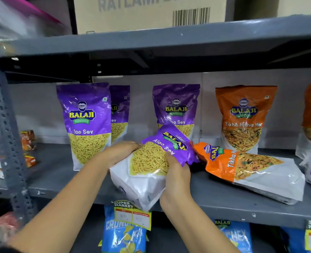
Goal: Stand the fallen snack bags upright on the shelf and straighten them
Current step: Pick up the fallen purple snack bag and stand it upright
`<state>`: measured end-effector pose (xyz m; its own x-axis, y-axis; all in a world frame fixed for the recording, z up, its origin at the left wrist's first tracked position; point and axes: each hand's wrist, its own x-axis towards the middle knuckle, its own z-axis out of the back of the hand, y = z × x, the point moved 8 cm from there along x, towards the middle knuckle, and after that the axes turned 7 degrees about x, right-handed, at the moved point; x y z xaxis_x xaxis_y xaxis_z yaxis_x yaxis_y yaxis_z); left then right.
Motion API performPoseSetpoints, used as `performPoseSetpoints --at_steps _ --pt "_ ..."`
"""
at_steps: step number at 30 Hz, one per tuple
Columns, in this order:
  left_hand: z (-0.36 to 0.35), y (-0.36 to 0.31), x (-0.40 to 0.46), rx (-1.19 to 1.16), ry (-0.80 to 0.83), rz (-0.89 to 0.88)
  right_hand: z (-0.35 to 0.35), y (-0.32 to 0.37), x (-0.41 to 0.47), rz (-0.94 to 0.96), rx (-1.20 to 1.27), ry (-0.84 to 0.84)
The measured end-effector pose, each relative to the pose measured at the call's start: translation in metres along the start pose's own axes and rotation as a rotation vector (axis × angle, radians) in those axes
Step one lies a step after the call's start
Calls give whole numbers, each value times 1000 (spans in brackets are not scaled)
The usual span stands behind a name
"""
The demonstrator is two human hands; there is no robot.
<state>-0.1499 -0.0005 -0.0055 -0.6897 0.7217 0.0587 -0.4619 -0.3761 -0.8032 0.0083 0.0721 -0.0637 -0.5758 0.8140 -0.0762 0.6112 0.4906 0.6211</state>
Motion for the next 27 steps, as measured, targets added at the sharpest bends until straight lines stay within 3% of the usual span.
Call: performPoseSetpoints --at_steps 5,9,17,22,27 --pt "29 -17 -58 -124 -403 -185 -10 2 -12 -98 211 63" --pt "37 -20 -99 -359 -643 -315 -23 22 -16 -66 189 193" --pt "6 -3 -132 -757 -818 -335 -19 67 -11 77 -5 366" --pt "-11 2 -136 -814 -868 -321 -22 86 0 59 -43 510" --pt "-28 4 -133 -790 -865 -300 -15 92 6 4 -94 482"
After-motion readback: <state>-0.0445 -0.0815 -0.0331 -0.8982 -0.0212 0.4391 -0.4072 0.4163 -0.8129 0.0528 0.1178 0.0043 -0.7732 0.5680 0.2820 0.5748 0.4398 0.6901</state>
